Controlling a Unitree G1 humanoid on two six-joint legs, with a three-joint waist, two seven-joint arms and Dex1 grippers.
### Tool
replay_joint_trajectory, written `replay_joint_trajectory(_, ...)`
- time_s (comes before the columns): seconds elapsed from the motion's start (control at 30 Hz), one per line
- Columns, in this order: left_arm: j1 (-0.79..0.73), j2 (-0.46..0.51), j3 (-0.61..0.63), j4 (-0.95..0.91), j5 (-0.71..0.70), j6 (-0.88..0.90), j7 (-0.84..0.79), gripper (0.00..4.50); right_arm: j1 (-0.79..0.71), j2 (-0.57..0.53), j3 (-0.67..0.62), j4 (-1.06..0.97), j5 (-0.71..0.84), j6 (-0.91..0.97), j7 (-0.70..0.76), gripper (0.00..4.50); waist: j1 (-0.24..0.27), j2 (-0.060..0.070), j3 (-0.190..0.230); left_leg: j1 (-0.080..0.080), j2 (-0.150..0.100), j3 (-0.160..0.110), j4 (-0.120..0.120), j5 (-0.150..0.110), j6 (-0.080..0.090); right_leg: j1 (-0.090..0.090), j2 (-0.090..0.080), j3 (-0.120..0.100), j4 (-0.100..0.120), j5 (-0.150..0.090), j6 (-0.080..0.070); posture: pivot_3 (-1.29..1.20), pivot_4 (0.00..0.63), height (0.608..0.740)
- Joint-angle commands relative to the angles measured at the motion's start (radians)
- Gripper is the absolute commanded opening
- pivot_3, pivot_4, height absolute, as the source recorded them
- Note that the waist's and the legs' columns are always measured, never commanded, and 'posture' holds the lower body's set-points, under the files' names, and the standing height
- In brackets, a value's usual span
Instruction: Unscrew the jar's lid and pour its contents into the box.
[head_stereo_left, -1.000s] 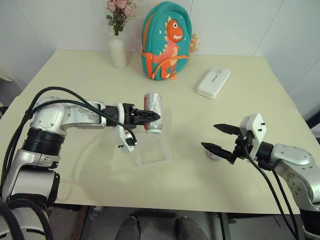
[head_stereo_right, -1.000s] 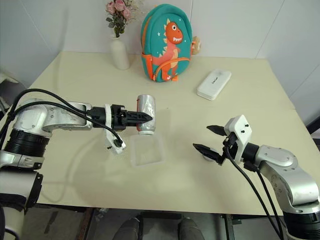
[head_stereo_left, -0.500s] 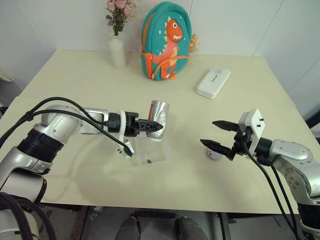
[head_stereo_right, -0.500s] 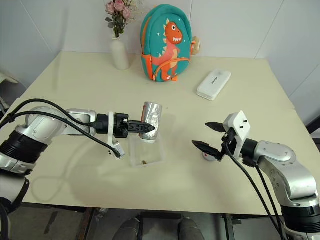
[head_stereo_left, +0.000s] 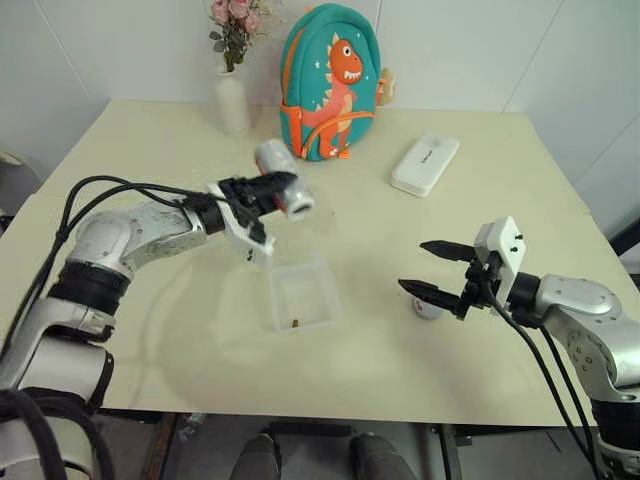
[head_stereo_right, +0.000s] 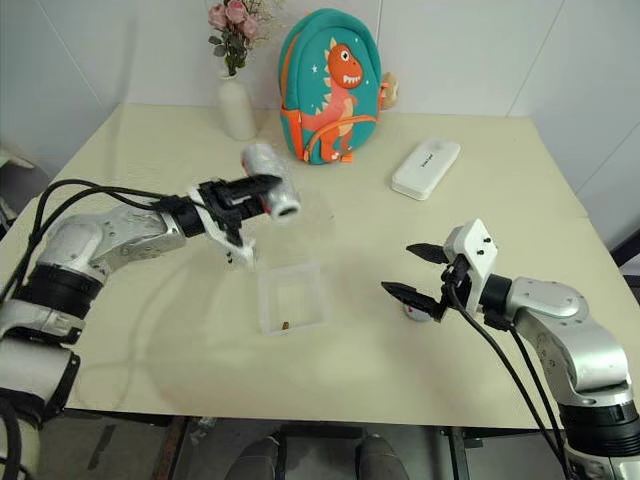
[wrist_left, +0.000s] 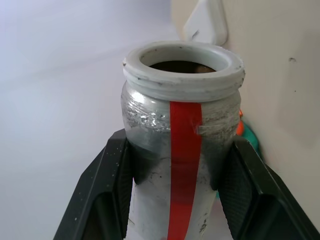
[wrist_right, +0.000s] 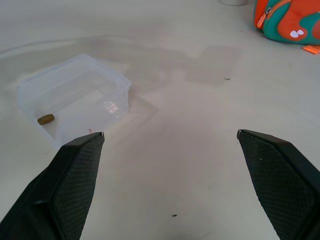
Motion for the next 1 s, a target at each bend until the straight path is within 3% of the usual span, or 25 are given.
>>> replay_joint_trajectory(0.03,0.073,-0.097,0.199,-0.076,-0.401,0.318,-0.217,1.97,-0.019,0.022,-0.074,0.001,0.080,-0.046,0.050,4.48,0.001,0.000,0.000,0.000,0.000,0.000,0.000,0.000,0.000,0.000,0.000,0.000,0.001,0.000,0.000,0.00,0.150,0.740)
replay_joint_trajectory(0.2,0.179,-0.212,0.395,-0.260,-0.777,0.854,-0.407,1.97,0.025,-0.017,-0.101,0.027,0.129,-0.092,0.219,4.48,0.000,0.000,0.000,0.000,0.000,-0.002,0.005,0.000,0.000,0.000,0.000,-0.001,0.004,0.000,0.000,0.00,0.150,0.740)
replay_joint_trajectory(0.33,0.248,-0.281,0.492,-0.398,-0.991,1.089,-0.460,1.97,-0.005,-0.038,-0.090,0.095,0.091,-0.140,0.256,4.48,-0.003,0.000,0.000,0.000,0.000,-0.002,0.011,0.000,0.001,0.002,0.000,0.000,0.009,0.000,0.000,0.00,0.150,0.740)
replay_joint_trajectory(0.47,0.292,-0.297,0.509,-0.457,-1.084,1.214,-0.501,1.97,-0.026,-0.022,-0.073,0.115,0.079,-0.159,0.253,4.48,-0.002,0.000,0.000,0.001,0.000,-0.003,0.014,0.001,0.001,0.003,0.001,0.000,0.010,0.003,0.001,0.00,0.150,0.740)
replay_joint_trajectory(0.77,0.351,-0.245,0.483,-0.425,-1.052,1.154,-0.561,1.97,-0.015,0.011,-0.064,0.104,0.063,-0.169,0.226,4.48,-0.004,0.000,0.000,0.001,0.000,-0.003,0.013,0.003,0.002,0.006,0.001,0.000,0.001,0.008,0.002,0.00,0.150,0.740)
replay_joint_trajectory(0.8,0.360,-0.236,0.477,-0.423,-1.043,1.145,-0.569,2.70,-0.014,0.013,-0.063,0.102,0.063,-0.168,0.223,4.50,-0.003,0.000,0.000,0.001,0.000,-0.003,0.012,0.002,0.002,0.007,0.001,0.000,0.000,0.008,0.002,0.00,0.150,0.740)
replay_joint_trajectory(1.0,0.397,-0.208,0.458,-0.405,-1.007,1.075,-0.601,4.49,-0.024,0.015,-0.055,0.109,0.053,-0.165,0.210,4.50,-0.001,0.000,0.000,0.001,0.000,-0.003,0.008,0.002,0.003,0.006,0.001,0.000,-0.004,0.008,0.002,0.00,0.150,0.740)
